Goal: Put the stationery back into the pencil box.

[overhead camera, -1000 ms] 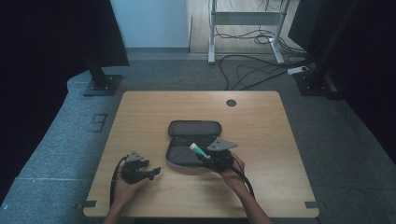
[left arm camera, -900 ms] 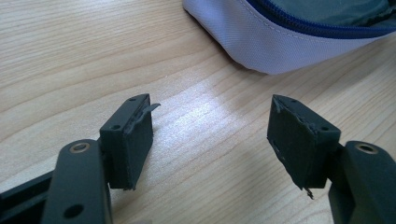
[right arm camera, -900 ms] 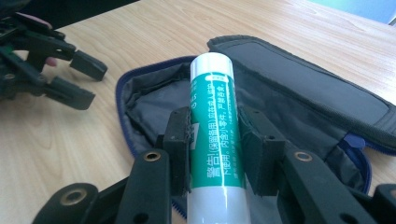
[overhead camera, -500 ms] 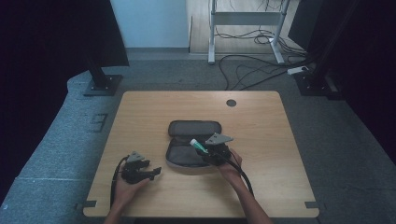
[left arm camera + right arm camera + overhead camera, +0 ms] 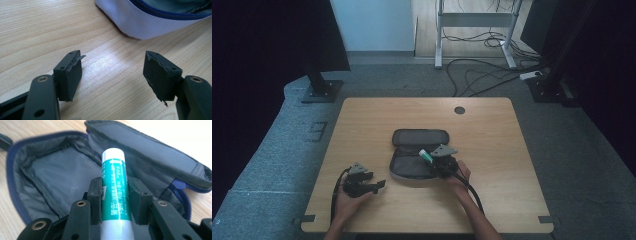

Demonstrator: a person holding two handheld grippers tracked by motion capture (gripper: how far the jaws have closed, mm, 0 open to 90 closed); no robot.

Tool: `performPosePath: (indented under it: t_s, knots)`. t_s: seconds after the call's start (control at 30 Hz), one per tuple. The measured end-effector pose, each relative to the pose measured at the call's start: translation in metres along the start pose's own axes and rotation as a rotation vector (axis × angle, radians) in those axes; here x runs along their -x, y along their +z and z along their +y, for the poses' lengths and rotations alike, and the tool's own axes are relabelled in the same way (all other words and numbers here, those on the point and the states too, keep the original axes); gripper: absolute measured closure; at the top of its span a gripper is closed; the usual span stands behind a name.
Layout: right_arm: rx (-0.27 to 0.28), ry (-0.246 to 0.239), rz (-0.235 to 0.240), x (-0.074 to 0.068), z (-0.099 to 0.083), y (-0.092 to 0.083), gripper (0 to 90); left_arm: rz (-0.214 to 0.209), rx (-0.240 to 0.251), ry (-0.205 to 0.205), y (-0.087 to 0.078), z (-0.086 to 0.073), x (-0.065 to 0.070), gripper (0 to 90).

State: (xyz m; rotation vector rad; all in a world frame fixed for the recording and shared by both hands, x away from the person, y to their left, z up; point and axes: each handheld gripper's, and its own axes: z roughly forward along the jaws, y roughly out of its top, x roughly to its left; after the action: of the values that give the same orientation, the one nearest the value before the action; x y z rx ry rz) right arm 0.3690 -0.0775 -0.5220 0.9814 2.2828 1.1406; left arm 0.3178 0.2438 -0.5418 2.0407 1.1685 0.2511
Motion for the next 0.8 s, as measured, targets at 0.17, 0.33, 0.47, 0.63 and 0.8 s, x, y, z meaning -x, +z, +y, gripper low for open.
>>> performPosePath:
  t_s: [0.17,0.33,0.47,0.63,0.8]
  knots:
    - [-0.034,-0.022,-0.013,-0.004,-0.002,0.005,64.5,-0.002,0.001,-0.001,0.0,0.0,0.0,31.5]
    - [-0.064,-0.038,-0.024,-0.006,-0.004,0.01,64.2,-0.001,0.001,-0.002,0.0,0.0,0.001,31.5]
    - [-0.081,-0.044,-0.017,-0.007,-0.005,0.011,60.0,0.004,0.004,-0.003,0.0,-0.001,0.001,31.6]
    - [-0.071,-0.03,-0.03,-0.008,-0.004,0.01,52.0,0.007,0.009,-0.011,0.0,-0.001,0.0,32.0]
    - [-0.044,-0.003,-0.034,-0.007,-0.004,0.006,46.5,0.005,0.009,-0.013,0.0,-0.001,0.0,32.1]
